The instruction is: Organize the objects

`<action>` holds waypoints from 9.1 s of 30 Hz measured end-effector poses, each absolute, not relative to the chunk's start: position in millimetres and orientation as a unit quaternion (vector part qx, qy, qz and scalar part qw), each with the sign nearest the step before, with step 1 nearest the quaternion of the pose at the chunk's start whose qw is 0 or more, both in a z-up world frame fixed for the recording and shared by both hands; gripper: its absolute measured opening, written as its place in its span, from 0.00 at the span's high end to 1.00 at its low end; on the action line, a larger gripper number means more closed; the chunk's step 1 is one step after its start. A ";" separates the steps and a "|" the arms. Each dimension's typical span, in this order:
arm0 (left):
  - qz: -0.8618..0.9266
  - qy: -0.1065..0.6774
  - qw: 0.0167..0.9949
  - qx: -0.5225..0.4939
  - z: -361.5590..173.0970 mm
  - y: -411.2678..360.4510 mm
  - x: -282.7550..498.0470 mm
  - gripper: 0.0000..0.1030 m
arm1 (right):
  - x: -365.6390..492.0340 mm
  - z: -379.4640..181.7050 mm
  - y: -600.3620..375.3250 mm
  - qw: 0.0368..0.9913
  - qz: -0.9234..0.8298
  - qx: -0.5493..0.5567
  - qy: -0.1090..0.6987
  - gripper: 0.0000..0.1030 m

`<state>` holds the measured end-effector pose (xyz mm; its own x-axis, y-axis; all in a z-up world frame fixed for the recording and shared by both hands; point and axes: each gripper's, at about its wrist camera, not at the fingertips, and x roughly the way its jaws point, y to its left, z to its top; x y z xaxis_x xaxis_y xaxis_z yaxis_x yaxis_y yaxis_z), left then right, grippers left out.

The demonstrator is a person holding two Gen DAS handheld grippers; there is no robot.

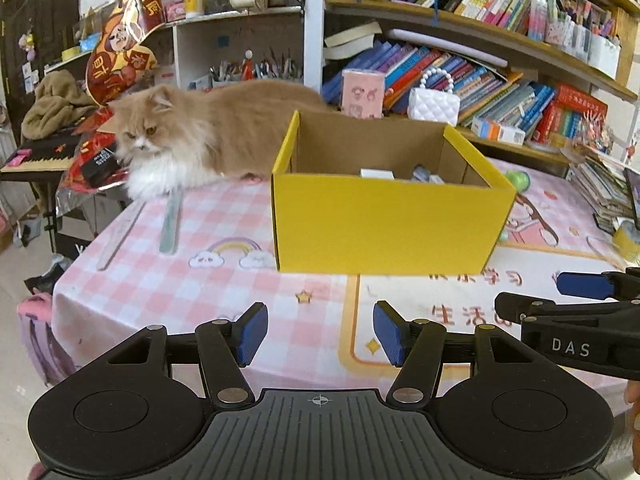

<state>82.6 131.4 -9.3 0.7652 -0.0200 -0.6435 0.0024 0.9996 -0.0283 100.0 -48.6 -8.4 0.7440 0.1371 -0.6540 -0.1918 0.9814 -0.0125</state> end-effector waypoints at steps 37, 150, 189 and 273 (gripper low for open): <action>-0.124 0.399 0.908 0.022 -41.3 -0.4 109.5 0.36 | 85.7 -34.9 -173.9 0.918 -0.038 -0.003 0.395 0.33; -0.098 0.359 0.928 0.015 -21.1 -31.2 144.5 0.78 | 154.5 -35.3 -206.6 0.923 0.083 0.007 0.375 0.30; -0.069 0.266 0.961 0.009 32.8 128.9 113.0 0.78 | 118.3 33.6 -39.0 0.960 0.101 -0.029 0.261 0.30; 0.038 0.344 0.938 0.023 -8.1 -12.0 96.6 0.06 | 84.5 -10.3 -170.9 0.946 -0.091 0.004 0.311 0.00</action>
<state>96.6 -12.0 -8.1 0.7606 0.0862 -0.6435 -0.0545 0.9961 0.0691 84.5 -170.9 -10.3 0.7905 -0.1693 -0.5886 0.1742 0.9835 -0.0489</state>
